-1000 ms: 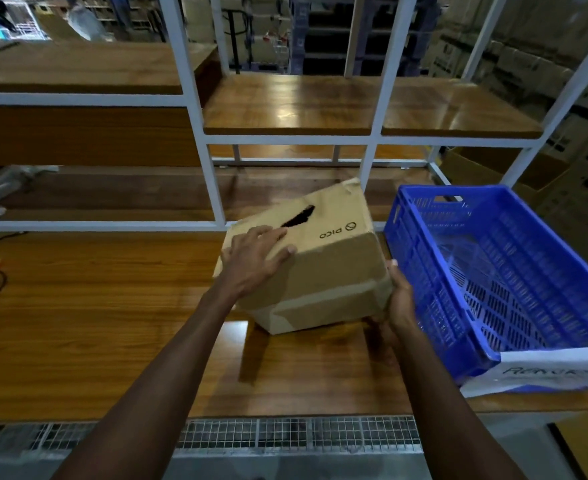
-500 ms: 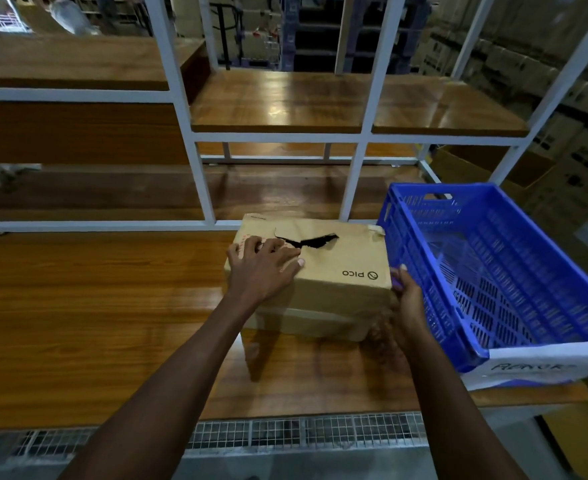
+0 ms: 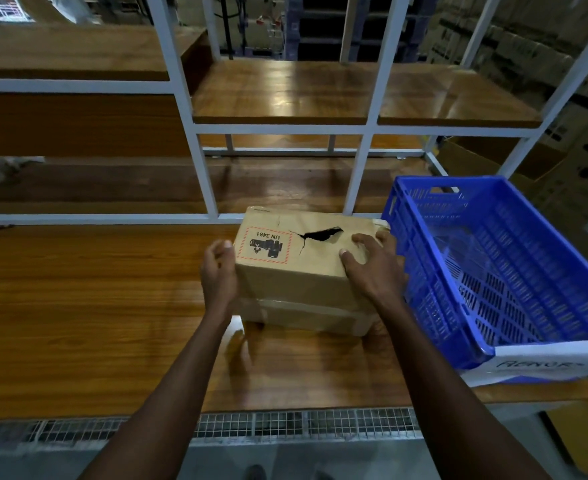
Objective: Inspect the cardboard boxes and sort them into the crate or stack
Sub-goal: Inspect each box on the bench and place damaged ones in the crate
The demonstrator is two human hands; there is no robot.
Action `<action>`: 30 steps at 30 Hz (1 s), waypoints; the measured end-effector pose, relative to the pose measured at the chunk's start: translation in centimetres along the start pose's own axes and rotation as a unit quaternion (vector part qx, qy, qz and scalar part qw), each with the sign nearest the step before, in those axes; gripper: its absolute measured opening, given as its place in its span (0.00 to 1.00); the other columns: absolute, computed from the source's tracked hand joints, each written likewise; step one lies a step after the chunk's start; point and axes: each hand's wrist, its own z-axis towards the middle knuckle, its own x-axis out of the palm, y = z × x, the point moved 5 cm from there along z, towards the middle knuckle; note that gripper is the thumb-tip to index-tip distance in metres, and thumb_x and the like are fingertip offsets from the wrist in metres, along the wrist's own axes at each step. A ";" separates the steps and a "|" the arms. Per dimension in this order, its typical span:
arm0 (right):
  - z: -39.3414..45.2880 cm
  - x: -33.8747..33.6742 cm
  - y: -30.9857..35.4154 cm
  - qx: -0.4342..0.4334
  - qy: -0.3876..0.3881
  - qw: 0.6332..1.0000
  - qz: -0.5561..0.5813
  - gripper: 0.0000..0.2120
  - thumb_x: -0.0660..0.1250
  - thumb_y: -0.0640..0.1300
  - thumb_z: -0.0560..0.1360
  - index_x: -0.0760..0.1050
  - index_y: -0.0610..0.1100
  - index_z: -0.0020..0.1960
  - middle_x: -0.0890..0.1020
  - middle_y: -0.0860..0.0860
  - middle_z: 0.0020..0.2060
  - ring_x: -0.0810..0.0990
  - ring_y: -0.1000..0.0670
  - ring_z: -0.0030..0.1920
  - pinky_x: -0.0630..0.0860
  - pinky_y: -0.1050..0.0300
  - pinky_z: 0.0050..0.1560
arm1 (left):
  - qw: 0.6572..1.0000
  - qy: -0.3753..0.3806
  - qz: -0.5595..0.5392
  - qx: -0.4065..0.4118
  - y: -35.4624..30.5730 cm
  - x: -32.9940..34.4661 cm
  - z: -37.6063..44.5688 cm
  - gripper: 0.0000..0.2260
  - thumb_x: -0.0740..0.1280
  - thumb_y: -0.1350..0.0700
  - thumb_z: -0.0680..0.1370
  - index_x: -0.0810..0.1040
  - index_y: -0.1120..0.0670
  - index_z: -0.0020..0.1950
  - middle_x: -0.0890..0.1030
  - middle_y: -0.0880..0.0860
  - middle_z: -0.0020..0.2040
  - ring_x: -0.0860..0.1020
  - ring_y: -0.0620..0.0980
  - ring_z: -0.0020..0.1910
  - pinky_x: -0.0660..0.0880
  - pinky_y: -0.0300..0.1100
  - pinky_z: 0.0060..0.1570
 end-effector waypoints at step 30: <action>2.3 8.7 -9.4 0.029 0.167 0.922 0.349 0.29 0.60 0.72 0.78 0.76 0.59 0.72 0.83 0.50 0.65 0.82 0.44 0.66 0.77 0.32 0.66 | 0.874 0.189 0.381 0.238 -13.0 0.4 2.5 0.32 0.59 0.41 0.78 0.61 0.46 0.82 0.61 0.50 0.82 0.59 0.56 0.79 0.59 0.60 0.74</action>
